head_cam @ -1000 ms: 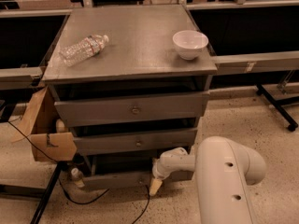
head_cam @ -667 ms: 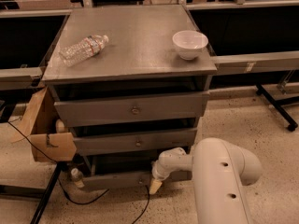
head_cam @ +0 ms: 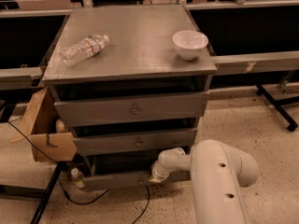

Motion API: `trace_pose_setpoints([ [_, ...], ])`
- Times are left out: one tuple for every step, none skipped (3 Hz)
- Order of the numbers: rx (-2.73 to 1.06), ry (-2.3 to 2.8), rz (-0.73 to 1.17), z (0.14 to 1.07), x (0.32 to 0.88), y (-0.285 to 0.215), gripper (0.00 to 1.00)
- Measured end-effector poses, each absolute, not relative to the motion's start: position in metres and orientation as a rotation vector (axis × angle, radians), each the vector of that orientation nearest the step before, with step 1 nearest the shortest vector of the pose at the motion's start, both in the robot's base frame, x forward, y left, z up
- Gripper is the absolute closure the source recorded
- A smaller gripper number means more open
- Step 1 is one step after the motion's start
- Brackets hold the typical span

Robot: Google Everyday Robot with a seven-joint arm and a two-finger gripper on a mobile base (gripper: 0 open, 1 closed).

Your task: Open bottom drawer

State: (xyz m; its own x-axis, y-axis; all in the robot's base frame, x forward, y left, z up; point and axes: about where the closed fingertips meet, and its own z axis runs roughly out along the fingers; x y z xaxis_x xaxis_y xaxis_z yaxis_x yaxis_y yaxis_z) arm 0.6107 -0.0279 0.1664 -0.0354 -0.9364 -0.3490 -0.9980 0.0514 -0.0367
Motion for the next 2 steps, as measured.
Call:
trace_pose_setpoints([
  [-1.963, 2.054, 0.315, 0.1685, 0.6143, -0.0280, 0.92],
  [-1.963, 2.054, 0.315, 0.1711, 0.6144, -0.0281, 1.00],
])
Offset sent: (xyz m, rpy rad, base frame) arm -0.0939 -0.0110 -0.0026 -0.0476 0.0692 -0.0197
